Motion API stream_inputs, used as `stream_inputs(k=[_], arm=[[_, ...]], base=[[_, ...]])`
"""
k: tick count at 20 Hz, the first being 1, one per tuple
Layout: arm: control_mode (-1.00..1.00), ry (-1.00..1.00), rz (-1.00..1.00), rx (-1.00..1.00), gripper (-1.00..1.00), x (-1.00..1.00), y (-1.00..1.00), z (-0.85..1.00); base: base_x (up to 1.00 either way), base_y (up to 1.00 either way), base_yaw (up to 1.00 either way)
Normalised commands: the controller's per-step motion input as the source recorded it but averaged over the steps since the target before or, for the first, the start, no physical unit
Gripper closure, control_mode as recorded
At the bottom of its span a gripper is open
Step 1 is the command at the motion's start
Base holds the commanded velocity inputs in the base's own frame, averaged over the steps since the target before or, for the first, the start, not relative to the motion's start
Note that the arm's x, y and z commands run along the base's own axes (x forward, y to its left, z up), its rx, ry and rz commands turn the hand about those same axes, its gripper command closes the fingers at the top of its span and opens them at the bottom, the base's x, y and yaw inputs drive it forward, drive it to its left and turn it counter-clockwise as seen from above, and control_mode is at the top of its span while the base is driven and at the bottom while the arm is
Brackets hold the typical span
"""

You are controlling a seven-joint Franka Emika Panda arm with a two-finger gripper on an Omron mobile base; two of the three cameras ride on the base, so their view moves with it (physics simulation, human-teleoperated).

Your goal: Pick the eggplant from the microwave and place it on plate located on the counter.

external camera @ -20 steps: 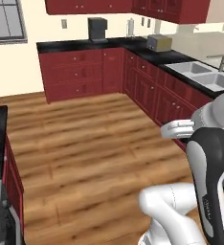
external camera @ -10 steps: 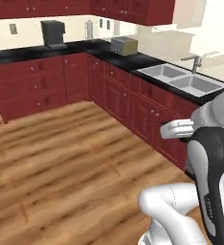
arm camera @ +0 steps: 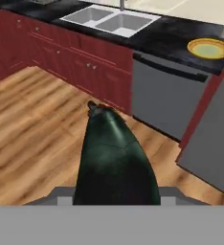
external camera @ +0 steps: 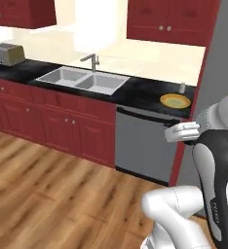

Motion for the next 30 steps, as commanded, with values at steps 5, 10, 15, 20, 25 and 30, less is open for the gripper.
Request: stream_inputs(k=[5, 10, 15, 20, 25, 30], arm=[[1.0, 0.0, 0.0, 0.0, 1.0, 0.0, 0.0, 0.0], [1.0, 0.0, 0.0, 0.0, 1.0, 0.0, 0.0, 0.0], [1.0, 0.0, 0.0, 0.0, 1.0, 0.0, 0.0, 0.0], [1.0, 0.0, 0.0, 0.0, 1.0, 0.0, 0.0, 0.0], [1.0, 0.0, 0.0, 0.0, 1.0, 0.0, 0.0, 0.0], [1.0, 0.0, 0.0, 0.0, 1.0, 0.0, 0.0, 0.0]], base=[[0.27, 0.24, -0.83], [0.74, 0.67, -0.68], [0.78, 0.85, -0.55], [0.67, 1.0, -0.29], [0.36, 0.52, -0.11], [0.64, -0.06, -0.02]])
